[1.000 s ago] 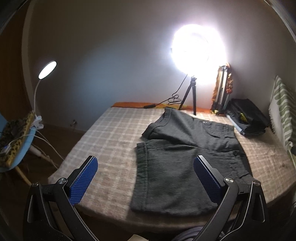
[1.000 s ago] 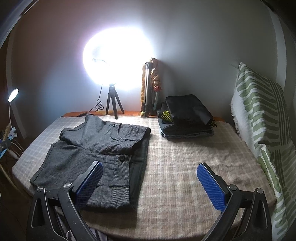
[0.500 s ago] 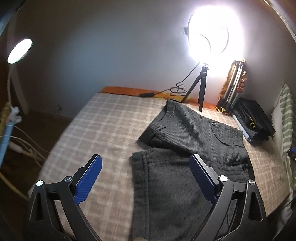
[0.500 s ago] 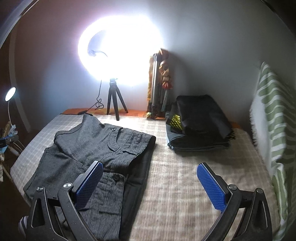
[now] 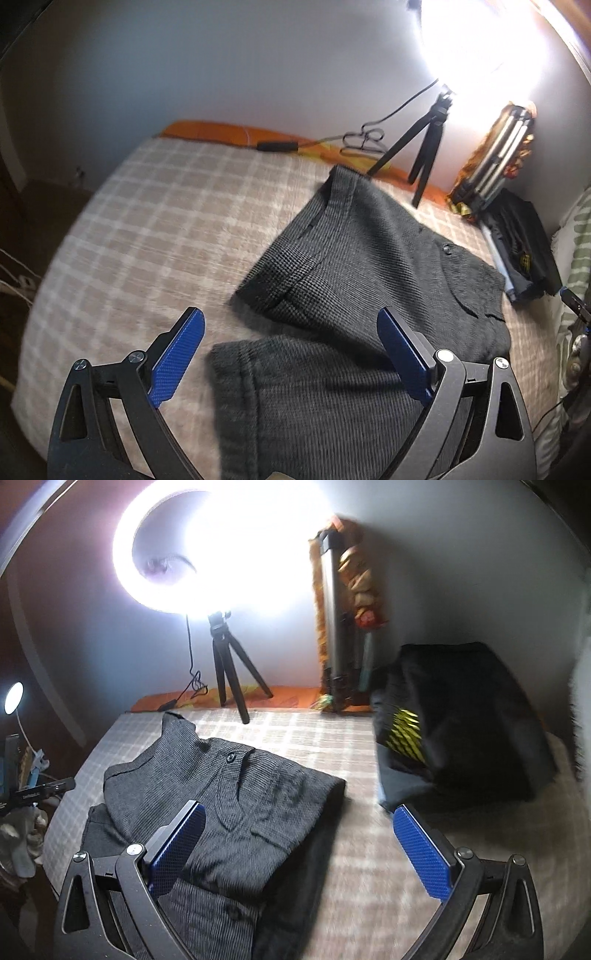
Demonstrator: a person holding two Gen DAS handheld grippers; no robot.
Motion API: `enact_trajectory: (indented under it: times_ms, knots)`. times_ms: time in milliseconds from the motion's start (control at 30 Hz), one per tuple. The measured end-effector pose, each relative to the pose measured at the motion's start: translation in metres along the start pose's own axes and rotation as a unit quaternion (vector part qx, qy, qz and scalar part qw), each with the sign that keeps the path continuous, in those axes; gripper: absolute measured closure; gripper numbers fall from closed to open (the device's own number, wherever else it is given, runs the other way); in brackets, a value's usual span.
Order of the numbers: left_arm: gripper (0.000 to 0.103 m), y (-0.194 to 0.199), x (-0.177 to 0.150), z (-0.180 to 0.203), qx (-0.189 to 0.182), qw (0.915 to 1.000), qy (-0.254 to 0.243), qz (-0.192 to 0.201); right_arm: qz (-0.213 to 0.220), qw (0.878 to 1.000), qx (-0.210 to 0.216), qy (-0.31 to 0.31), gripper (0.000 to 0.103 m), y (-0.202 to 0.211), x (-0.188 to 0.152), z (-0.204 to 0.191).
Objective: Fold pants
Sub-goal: 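Reach both tools to the waistband of the grey shorts and close on it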
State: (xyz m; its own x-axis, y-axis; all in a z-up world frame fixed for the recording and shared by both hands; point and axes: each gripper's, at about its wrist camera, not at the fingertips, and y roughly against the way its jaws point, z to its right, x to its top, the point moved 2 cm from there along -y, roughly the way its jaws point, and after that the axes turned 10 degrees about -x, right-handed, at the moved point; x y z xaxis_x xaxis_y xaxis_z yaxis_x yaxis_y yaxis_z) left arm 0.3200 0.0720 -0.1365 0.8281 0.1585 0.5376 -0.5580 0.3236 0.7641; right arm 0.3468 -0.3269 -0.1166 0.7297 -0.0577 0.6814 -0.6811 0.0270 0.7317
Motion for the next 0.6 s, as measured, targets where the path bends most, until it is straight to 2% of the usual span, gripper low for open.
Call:
enact_trajectory:
  times_ms: [133,267,433,500,600]
  knots:
    - [0.009,-0.031,0.007,-0.007,0.017,0.9996,0.014,-0.016,-0.020,0.999,0.010,0.029,0.003,-0.044,0.015,-0.012]
    - [0.010,-0.053,0.010,-0.017,0.010,0.9982,0.050,-0.032,-0.045,0.998,0.015,0.045,0.006,-0.087,0.028,-0.022]
    - [0.035,-0.062,0.009,-0.025,0.002,0.9966,0.079,-0.022,-0.064,0.996,0.020,0.057,0.006,-0.127,0.036,-0.024]
    - [0.058,-0.064,0.009,-0.026,-0.001,0.9966,0.081,-0.015,-0.071,0.996,0.015,0.057,0.006,-0.139,0.037,-0.022]
    - [0.075,-0.063,0.006,-0.025,-0.006,0.9967,0.081,0.001,-0.080,0.995,0.015,0.061,0.006,-0.155,0.036,-0.019]
